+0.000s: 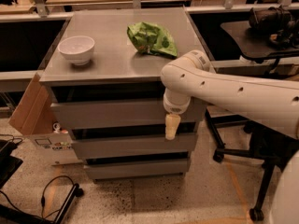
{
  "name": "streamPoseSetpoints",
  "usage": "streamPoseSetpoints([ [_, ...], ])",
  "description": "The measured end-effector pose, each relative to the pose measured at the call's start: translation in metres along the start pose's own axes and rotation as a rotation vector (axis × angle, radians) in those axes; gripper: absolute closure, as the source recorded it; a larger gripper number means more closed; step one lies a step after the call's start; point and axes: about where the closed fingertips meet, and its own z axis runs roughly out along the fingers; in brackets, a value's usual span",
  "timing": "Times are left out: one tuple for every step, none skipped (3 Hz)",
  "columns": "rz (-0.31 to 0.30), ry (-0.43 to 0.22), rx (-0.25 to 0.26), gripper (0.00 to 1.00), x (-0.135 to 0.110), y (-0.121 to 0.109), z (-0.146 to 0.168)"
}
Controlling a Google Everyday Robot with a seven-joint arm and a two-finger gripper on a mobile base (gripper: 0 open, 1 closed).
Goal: Open top drawer
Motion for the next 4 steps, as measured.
streamPoseSetpoints([
  [0.005,0.0,-0.045,0.18,-0.004,0.002,0.017],
  [0.01,0.001,-0.094,0.42,-0.007,0.008,0.035],
  [0.01,0.001,-0.095,0.64,-0.007,0.007,0.032],
  [0.01,0.002,-0.095,0.93,-0.008,0.006,0.027],
])
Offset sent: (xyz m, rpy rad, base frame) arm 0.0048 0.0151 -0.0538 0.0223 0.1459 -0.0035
